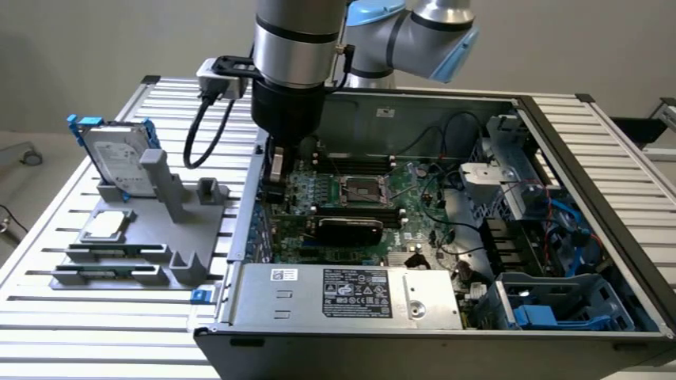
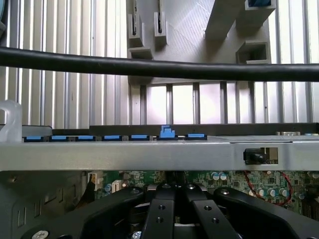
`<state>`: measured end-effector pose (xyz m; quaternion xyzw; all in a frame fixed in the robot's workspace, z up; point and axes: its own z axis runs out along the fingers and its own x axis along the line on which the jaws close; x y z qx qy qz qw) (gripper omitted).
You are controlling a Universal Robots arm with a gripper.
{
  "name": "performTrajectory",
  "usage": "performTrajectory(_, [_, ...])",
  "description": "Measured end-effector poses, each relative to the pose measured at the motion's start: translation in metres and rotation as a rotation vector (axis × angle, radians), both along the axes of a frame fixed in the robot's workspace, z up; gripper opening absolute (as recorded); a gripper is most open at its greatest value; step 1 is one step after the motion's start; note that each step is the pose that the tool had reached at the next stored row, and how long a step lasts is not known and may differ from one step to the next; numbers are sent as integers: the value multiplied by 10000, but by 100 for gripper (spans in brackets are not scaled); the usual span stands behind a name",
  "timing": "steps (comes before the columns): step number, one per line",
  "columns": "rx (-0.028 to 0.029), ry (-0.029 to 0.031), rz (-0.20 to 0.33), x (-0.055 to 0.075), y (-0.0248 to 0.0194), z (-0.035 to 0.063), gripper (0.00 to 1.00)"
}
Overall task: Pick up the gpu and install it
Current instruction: 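Press down on the gpu until it lock into place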
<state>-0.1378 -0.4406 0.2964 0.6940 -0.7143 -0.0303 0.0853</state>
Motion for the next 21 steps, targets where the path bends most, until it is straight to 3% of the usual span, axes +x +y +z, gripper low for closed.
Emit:
performTrajectory(5, [-11,56,-15,-7,0,43,11])
performTrajectory(14, [-55,39,-4,-1,1,47,11])
performTrajectory(21, [-94,41,-2,0,-1,-8,11])
